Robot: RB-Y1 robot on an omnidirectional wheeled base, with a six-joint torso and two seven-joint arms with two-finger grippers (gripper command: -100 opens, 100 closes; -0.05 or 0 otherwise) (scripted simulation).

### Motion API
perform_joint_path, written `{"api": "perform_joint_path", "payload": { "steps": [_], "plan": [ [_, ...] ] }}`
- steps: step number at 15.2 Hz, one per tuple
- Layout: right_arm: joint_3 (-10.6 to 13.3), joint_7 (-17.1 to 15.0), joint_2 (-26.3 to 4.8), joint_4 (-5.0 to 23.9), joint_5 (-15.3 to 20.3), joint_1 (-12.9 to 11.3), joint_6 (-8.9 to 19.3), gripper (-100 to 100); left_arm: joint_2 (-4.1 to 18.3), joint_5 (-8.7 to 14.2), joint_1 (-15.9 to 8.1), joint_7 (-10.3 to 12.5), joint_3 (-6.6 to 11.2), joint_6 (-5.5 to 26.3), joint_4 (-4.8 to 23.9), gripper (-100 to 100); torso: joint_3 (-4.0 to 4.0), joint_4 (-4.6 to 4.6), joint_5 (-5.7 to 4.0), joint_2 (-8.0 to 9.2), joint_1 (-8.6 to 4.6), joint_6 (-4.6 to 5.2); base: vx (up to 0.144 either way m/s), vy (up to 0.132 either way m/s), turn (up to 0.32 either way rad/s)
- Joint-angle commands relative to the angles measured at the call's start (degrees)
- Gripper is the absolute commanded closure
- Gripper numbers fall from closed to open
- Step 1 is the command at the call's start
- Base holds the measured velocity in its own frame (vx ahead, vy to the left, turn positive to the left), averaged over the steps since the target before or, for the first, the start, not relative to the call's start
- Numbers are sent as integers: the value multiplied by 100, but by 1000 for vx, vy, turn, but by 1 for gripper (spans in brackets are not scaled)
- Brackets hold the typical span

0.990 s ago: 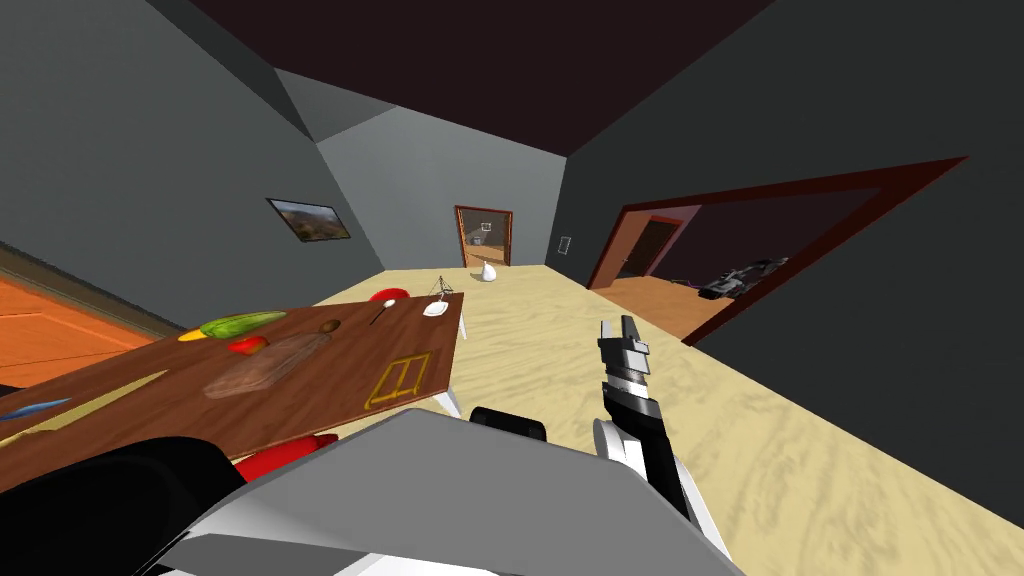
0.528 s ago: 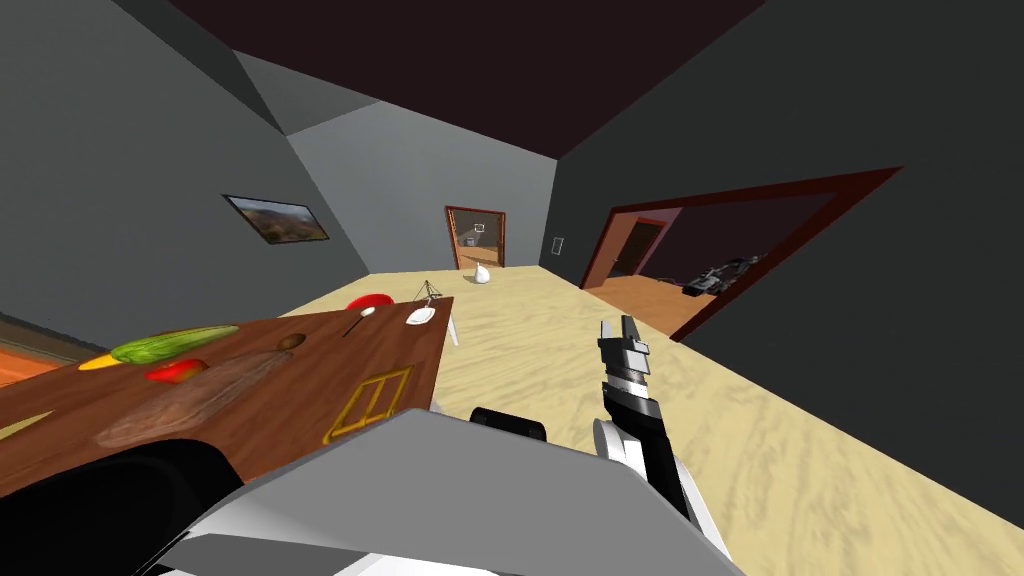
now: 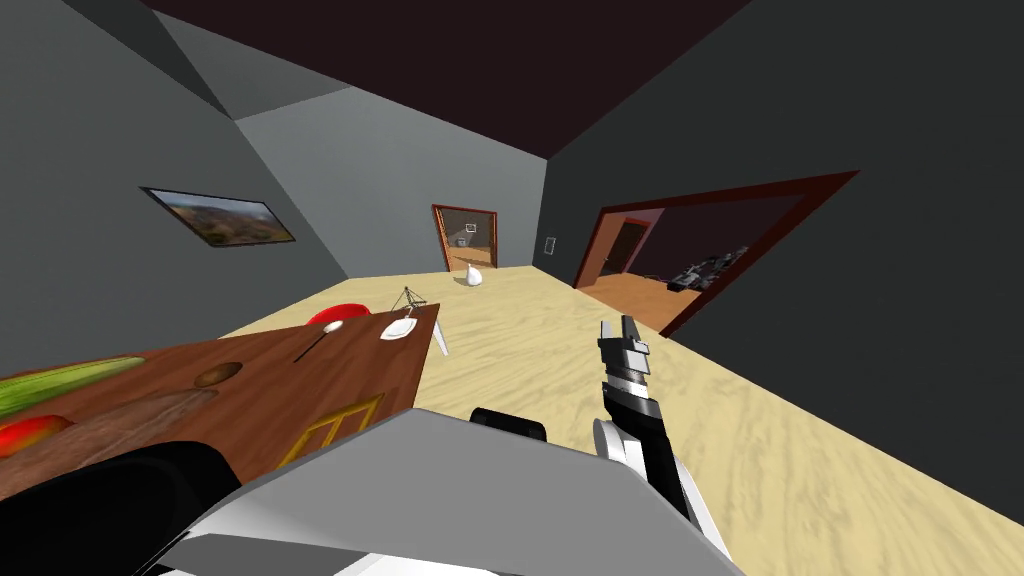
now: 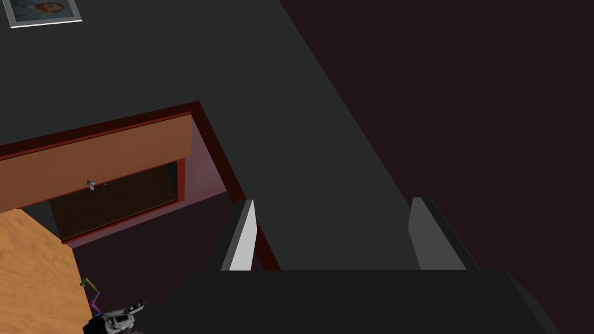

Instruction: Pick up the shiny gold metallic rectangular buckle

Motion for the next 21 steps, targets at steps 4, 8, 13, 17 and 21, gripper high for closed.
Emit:
{"api": "perform_joint_path", "payload": {
  "steps": [4,8,13,17,21],
  "plan": [
    [0,0,0,0,0,0,0,0,136,92,61,-64,-240,92,350,-100,-6,-2,2,-9,12,0,192,32,-114],
    [0,0,0,0,0,-1,0,0,90,180,-7,-117,-528,152,628,-100,11,5,4,18,19,2,141,55,-128],
    [-1,0,0,0,0,-1,0,0,-191,87,-157,-146,-549,231,779,-100,25,9,7,45,19,-2,92,70,-73],
    [0,0,0,0,0,-3,0,0,-351,18,-228,-164,-524,278,846,-100,56,22,2,99,2,-5,-42,20,-43],
    [0,0,0,0,0,-2,0,0,-367,12,-235,-166,-522,290,856,100,51,20,1,87,-7,-4,-3,1,0]
  ]
}}
